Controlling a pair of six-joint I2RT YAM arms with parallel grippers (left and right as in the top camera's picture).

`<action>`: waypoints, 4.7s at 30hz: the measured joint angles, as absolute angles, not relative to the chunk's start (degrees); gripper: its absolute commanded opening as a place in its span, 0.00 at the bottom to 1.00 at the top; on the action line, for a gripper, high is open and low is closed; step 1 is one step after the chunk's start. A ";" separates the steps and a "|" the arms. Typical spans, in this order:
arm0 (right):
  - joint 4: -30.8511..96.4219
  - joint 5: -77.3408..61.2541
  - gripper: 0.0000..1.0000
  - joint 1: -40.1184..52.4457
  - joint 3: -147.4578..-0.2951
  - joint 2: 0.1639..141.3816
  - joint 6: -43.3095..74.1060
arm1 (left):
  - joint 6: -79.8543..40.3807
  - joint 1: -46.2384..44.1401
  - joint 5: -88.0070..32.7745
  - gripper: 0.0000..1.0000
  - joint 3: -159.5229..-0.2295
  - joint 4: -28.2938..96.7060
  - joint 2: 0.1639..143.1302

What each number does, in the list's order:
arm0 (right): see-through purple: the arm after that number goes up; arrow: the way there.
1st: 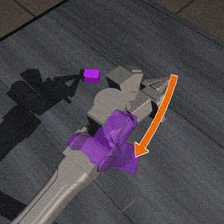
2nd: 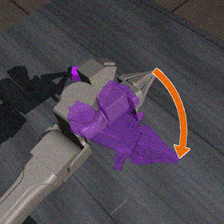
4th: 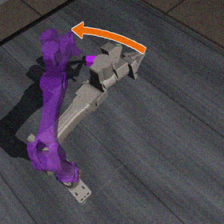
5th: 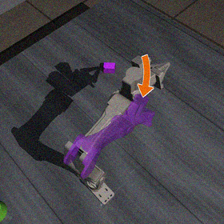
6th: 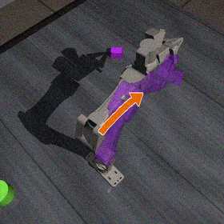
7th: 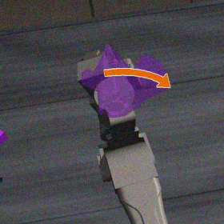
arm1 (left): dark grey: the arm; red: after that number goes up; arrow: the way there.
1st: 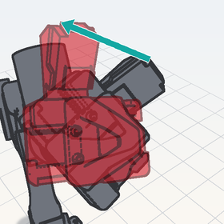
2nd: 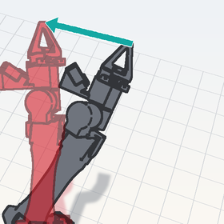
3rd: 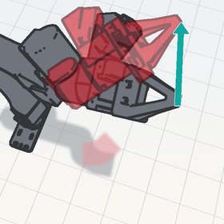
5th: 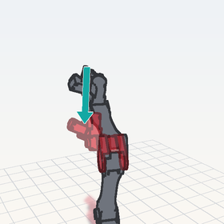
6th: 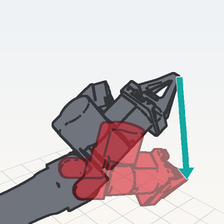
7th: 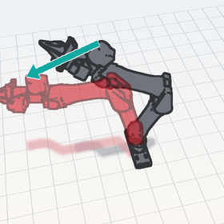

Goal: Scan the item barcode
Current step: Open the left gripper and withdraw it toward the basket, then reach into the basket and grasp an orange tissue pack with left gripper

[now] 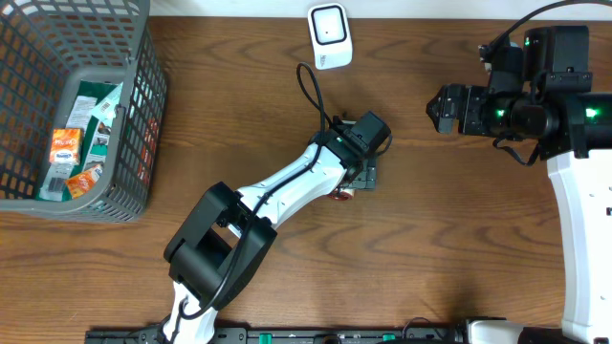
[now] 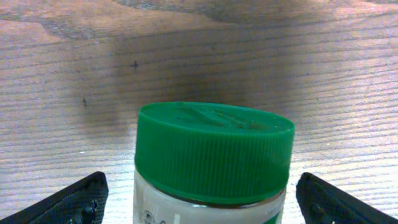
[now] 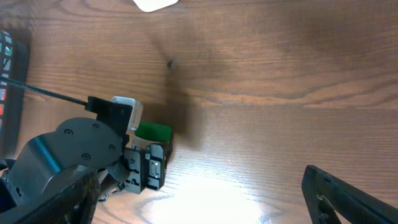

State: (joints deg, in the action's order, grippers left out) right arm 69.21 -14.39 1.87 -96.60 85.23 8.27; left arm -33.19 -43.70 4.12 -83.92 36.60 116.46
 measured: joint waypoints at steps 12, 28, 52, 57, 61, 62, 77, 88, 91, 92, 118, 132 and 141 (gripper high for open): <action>69.19 -14.41 0.99 1.87 -96.60 85.23 8.27 | -30.85 -36.49 4.71 0.97 -91.05 43.55 107.72; 69.21 -14.39 0.99 1.87 -96.60 85.23 8.27 | -28.77 -6.24 4.95 0.97 -97.14 46.09 82.70; 69.21 -14.39 0.99 1.87 -96.60 85.23 8.27 | -33.87 28.93 5.15 0.97 -97.14 53.52 86.43; 69.21 -14.39 0.99 1.87 -96.60 85.23 8.27 | -34.54 30.24 5.15 0.97 -97.12 56.07 92.42; 69.21 -14.41 0.99 1.87 -96.60 85.23 8.27 | -34.54 30.33 5.13 0.97 -97.12 56.82 95.64; 69.21 -14.39 0.99 1.87 -96.60 85.23 8.27 | -34.54 30.33 5.15 0.97 -97.12 56.93 96.33; 69.21 -14.39 0.99 1.87 -96.60 85.23 8.27 | -31.70 30.33 14.15 0.97 -96.16 62.39 103.02; 69.21 -14.39 0.99 1.87 -96.60 85.23 8.27 | -27.55 30.33 15.00 0.97 -94.56 62.65 104.84; 69.21 -14.39 0.99 1.87 -96.60 85.23 8.27 | -26.72 30.33 15.03 0.97 -94.19 62.63 104.84; 69.21 -14.39 0.99 1.87 -96.60 85.23 8.27 | -26.61 30.33 15.03 0.97 -94.06 62.61 104.84; 69.19 -14.39 0.99 1.87 -96.60 85.23 8.27 | -25.56 30.33 11.31 0.97 -81.43 49.43 106.83; 69.19 -14.39 0.99 1.87 -96.60 85.23 8.27 | -25.47 30.33 9.26 0.96 -77.08 45.52 106.85; 69.21 -14.39 0.99 1.87 -96.60 85.23 8.27 | -25.50 30.33 8.97 0.78 -76.34 44.03 106.85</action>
